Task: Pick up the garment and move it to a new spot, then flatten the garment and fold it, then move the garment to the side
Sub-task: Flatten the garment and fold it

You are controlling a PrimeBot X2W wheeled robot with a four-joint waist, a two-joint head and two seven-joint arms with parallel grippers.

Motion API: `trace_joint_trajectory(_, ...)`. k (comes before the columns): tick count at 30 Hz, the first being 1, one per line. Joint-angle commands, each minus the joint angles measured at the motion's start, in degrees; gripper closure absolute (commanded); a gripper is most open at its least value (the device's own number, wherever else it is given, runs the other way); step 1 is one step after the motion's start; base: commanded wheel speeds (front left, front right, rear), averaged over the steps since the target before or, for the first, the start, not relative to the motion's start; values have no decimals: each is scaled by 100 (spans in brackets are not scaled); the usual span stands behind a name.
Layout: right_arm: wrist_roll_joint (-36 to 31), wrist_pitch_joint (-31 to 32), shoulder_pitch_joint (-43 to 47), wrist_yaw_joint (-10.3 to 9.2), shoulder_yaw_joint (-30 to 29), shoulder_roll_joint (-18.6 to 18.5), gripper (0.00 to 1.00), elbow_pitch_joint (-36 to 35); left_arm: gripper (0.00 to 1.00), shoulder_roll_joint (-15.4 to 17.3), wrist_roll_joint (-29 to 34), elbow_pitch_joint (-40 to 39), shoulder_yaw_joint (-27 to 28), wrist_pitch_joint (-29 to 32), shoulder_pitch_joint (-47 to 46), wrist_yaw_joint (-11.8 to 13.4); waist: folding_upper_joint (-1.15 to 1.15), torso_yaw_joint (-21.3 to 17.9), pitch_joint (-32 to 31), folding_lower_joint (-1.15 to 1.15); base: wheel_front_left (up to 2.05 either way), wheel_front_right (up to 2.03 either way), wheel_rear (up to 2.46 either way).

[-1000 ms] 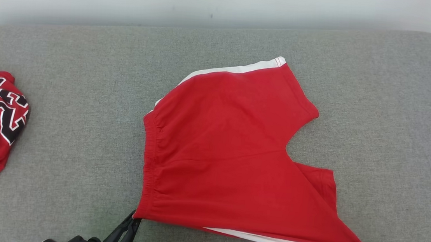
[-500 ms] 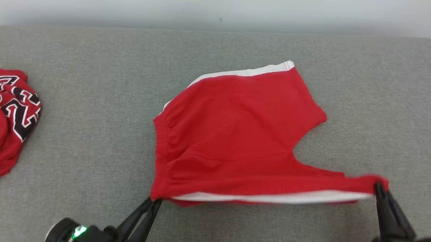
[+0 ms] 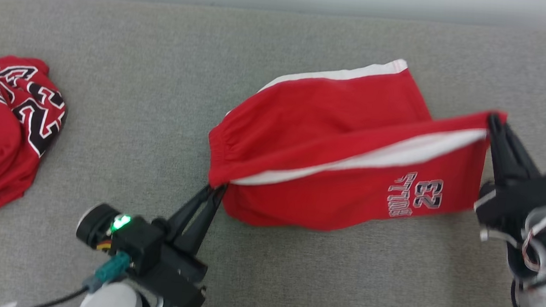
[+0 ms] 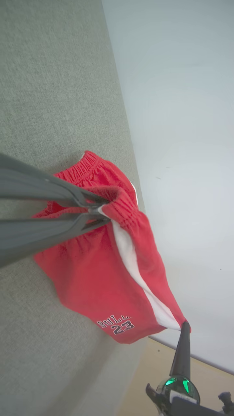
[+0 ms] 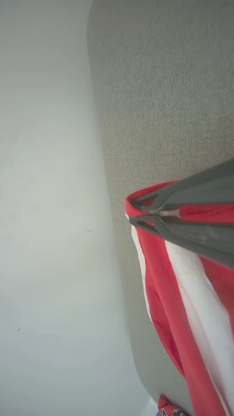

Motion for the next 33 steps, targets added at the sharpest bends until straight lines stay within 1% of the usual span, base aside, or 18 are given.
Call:
trace_joint_trajectory(1, 3, -32, -118, -15, 32, -45, 100, 74, 100, -17, -18, 44, 14, -20, -97, -15, -1, 101, 141, -1, 0, 0, 0)
trace_joint_trajectory(9, -7, -84, -1707, -15, 591, -274, 100, 1631, 100, -176, -132, 681, 5, -20, -972, -25, -1, 313, 594, -1, 0, 0, 0)
trace_joint_trajectory(14, 3, -262, -2474, -16, 927, -275, 100, 2488, 100, -216, -246, 1126, -212, -20, -1607, -29, -1, 435, 832, -1, 0, 0, 0)
trace_joint_trajectory(21, 94, -549, -3288, -15, 1397, -155, 100, 3398, 100, -255, -430, 1706, -218, -20, -2276, -29, -1, 472, 1089, -1, 0, 0, 0)
trace_joint_trajectory(28, 139, -712, -3783, -15, 1868, -119, 100, 4077, 100, -324, -498, 2078, -306, -20, -2598, -30, -1, 468, 1215, -1, 0, 0, 0)
trace_joint_trajectory(29, 157, -719, -3820, -16, 1952, -118, 89, 4148, 100, -331, -505, 2116, -309, -20, -2624, -30, -1, 468, 1218, -1, 0, 0, 0)
trace_joint_trajectory(30, 189, -744, -3848, -15, 2011, -123, 67, 4198, 100, -339, -496, 2155, -304, -20, -2633, -30, -1, 465, 1212, -1, 0, 0, 0)
trace_joint_trajectory(31, 216, -781, -3878, -15, 2073, -135, 4, 4237, 93, -350, -446, 2163, -235, -20, -2648, -30, -1, 460, 1199, -1, 0, 0, 0)
trace_joint_trajectory(32, 264, -807, -3885, -16, 2128, -136, 0, 4276, 39, -373, -399, 2184, -188, -20, -2625, -30, -1, 451, 1175, -1, 0, 0, 0)
trace_joint_trajectory(33, 311, -822, -3876, -15, 2183, -143, 0, 4305, 0, -396, -347, 2207, -156, -20, -2578, -30, -1, 442, 1144, -1, 0, 0, 0)
